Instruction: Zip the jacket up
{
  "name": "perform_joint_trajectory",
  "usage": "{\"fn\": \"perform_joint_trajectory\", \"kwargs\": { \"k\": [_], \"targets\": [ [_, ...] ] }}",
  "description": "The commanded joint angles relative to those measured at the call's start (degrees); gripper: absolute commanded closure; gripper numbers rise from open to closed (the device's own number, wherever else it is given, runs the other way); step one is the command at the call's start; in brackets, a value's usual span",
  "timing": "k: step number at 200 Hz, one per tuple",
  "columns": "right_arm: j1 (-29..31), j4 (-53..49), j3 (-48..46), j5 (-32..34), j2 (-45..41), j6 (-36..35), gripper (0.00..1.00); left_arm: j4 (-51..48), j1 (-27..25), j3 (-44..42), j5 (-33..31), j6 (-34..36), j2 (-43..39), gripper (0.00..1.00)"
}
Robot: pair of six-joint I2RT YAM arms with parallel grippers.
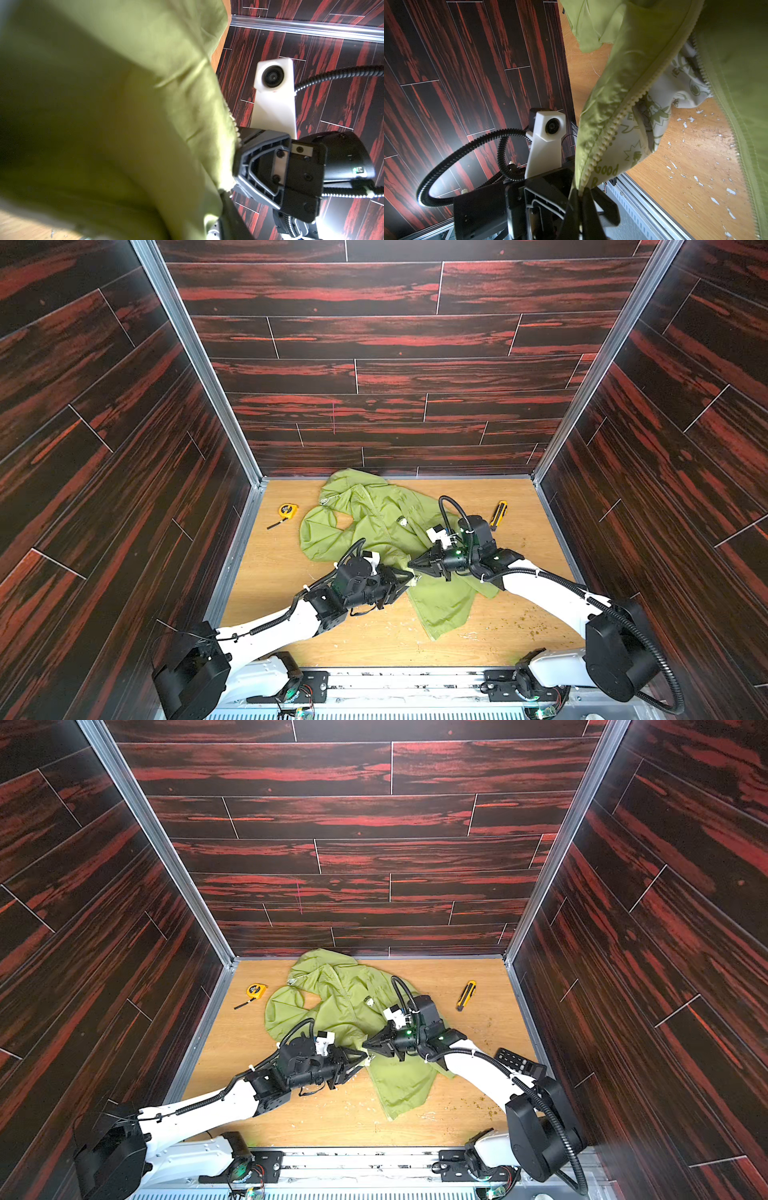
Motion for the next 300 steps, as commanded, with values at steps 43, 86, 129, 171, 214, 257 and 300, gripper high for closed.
{"fn": "perform_joint_trajectory", "kwargs": {
  "k": [43,86,129,171,214,257,300],
  "targets": [
    [-0.2,-0.3,0.6,-1.2,0.1,-0.6,1.00,2.2,-0.1,0.2,-0.7,1.2,-0.4,0.77],
    [-0.2,-0.3,0.7,-1.3,0.3,-0.5,1.00,3.0,-0.2,1.9,1.7,2.5,1.3,0.86],
    [-0.2,-0.3,0.7,-1.2,0.1,-0.5,1.00,3.7,-0.2,1.7,2.0,2.5,1.9,0.90],
    [-0.2,-0.3,0.8,-1.2,0.3,-0.7,1.00,4.5,-0.2,1.9,2.7,2.6,2.8,0.92],
    [-0.3,0.4,0.7,-1.0,0.0,-0.1,1.00,4.7,-0.2,4.0,4.7,2.9,5.0,0.86],
    [-0.3,0.1,1.0,-1.3,0.3,-0.3,1.00,5.0,-0.1,3.0,3.2,2.9,4.6,1.00],
    [-0.6,-3.5,1.9,-0.6,-0.4,-2.3,0.96,5.8,-0.1,1.0,0.4,3.1,2.7,1.00]
  ]
}}
